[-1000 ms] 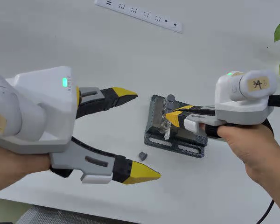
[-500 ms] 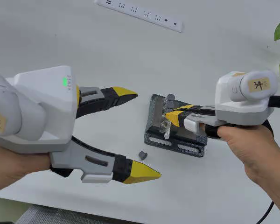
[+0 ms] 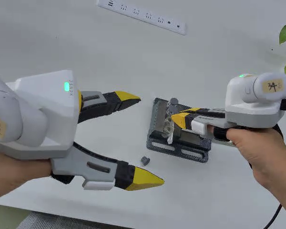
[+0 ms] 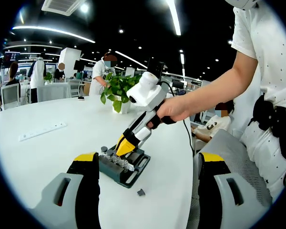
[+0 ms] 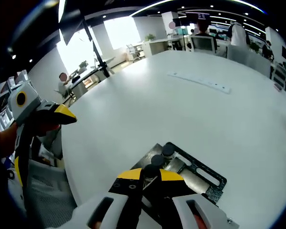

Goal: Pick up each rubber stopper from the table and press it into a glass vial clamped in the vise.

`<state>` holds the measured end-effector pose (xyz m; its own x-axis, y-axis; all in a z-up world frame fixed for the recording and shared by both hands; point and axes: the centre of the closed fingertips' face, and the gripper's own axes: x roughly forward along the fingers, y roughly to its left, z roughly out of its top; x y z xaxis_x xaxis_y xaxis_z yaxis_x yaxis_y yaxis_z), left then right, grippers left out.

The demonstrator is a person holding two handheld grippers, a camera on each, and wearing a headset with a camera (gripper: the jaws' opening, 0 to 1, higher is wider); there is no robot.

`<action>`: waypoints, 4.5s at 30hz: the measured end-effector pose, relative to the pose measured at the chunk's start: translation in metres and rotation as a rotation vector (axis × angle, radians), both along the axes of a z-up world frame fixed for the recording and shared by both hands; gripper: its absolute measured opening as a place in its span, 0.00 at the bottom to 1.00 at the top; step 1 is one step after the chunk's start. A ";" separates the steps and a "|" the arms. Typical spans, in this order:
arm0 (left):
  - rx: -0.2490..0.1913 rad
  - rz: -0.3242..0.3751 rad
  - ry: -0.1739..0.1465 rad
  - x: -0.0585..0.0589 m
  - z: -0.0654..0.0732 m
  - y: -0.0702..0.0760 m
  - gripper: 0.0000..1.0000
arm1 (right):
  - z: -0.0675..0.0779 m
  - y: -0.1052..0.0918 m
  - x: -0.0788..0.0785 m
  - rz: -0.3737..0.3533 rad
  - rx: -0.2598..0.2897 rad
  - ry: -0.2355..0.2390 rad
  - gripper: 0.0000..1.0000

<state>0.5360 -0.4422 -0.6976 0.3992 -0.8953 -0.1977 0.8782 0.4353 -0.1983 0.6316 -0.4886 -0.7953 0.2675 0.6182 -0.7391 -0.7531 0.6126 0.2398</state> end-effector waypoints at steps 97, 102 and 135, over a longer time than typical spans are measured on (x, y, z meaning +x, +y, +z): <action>0.007 0.008 -0.004 -0.002 -0.002 0.003 0.83 | 0.030 0.001 -0.004 0.439 -0.201 -0.188 0.10; 0.005 0.013 -0.001 -0.003 -0.003 0.004 0.83 | 0.033 0.007 -0.006 0.561 -0.237 -0.174 0.08; -0.014 0.041 0.008 0.000 -0.005 0.011 0.82 | 0.000 0.008 -0.010 0.797 -0.368 -0.107 0.02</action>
